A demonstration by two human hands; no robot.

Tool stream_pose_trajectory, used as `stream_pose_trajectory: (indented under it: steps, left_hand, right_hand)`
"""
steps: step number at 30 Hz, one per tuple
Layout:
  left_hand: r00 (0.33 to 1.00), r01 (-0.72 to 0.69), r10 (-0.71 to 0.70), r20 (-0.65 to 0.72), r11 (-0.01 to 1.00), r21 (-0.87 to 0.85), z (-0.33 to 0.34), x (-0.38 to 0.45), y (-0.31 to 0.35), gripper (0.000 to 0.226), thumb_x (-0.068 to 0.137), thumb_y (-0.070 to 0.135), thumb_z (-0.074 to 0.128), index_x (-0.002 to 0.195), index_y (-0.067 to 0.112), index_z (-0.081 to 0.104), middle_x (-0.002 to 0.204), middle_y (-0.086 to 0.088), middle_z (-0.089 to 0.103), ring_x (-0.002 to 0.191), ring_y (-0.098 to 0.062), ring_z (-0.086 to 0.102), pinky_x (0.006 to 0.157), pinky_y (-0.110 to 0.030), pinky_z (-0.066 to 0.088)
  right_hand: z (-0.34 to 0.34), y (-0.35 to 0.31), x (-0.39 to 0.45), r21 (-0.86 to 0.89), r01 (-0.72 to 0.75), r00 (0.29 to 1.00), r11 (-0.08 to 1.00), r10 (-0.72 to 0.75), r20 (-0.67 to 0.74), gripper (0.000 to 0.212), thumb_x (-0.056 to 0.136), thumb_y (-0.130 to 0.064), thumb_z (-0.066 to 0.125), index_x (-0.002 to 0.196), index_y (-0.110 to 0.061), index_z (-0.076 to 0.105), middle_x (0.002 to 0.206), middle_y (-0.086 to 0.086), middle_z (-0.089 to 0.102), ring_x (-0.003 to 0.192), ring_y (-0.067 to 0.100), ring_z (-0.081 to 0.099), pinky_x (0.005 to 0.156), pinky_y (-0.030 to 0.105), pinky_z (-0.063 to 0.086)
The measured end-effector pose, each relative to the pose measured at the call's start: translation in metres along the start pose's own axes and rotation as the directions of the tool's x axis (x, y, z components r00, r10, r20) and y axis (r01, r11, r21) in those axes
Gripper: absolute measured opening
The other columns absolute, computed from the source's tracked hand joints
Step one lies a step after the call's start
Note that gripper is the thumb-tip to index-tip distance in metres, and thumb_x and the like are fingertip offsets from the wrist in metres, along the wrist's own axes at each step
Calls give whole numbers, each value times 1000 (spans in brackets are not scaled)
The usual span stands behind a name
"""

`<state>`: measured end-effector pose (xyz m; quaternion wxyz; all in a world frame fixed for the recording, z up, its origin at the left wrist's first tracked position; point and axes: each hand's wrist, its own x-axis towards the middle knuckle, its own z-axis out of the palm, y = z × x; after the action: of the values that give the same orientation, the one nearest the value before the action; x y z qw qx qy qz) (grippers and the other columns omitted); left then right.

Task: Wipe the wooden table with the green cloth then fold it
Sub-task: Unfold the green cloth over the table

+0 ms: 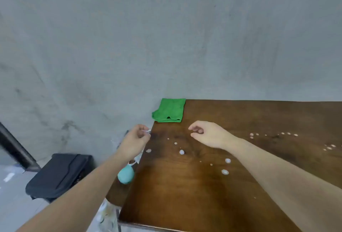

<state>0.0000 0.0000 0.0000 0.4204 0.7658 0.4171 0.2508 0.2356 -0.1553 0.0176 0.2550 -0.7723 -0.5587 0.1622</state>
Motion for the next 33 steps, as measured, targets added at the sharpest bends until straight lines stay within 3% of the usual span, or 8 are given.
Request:
stream_pose_trajectory:
  steps: [3,7,13,17,23,29,31,33]
  left_hand:
    - [1000,-15,14,5,999,46,4,37,-6,18,95,21,59,112,26,55,98,1,67,71,-14,63,53,-21,48]
    - [994,-93,85,66,988,124,6,95,-22,30,92,9,59,114,28,55,110,3,58,86,-19,67,57,-25,47]
    - [933,-349,291,213,879,326,17,177,-46,41,90,6,63,130,16,58,128,1,50,103,-20,60,87,-20,42]
    - [875,-468,372,310,815,342,27,220,-61,44,87,10,68,130,10,61,129,-10,58,118,-27,56,106,-31,38]
    - [815,-563,438,380,755,337,34,247,-74,33,93,21,67,123,10,68,122,-9,64,111,-25,61,100,-31,43]
    - [856,-514,470,216,818,258,34,246,-56,14,98,21,59,100,12,71,106,-1,70,97,-16,60,93,-34,46]
    - [900,-426,403,165,893,143,35,238,-32,10,101,20,52,101,15,61,107,3,67,95,-14,59,88,-28,45]
    - [929,-355,350,118,934,26,38,231,-5,9,103,20,48,95,20,52,90,3,64,81,-15,58,74,-24,45]
  right_hand:
    - [7,1,42,7,-11,1000,1000,10,29,31,97,-32,58,128,-29,61,128,-7,61,115,10,57,98,25,45]
    - [24,3,100,-15,-22,999,1000,22,27,36,96,-31,61,131,-25,60,131,-5,62,118,12,57,102,28,44]
    - [54,7,172,-65,-135,990,989,132,-53,43,91,-42,64,131,-26,61,130,-3,62,121,14,55,103,33,44]
    - [72,12,204,-121,-203,978,972,194,-78,51,88,-46,68,134,-26,59,134,-3,60,127,19,49,106,35,40]
    - [75,26,221,-170,-205,974,964,185,-128,20,95,-38,63,105,-27,75,111,-6,67,109,15,59,93,30,44]
    - [57,23,220,220,-295,905,930,346,-248,21,100,-34,56,110,-23,70,107,-13,67,101,6,59,87,26,47]
    - [48,20,223,475,-280,867,834,432,-248,19,99,-33,57,105,-24,72,109,-12,69,104,10,63,94,31,50]
    - [35,15,221,692,-229,856,685,480,-191,18,99,-32,56,101,-23,73,110,-3,73,106,18,68,97,42,55]
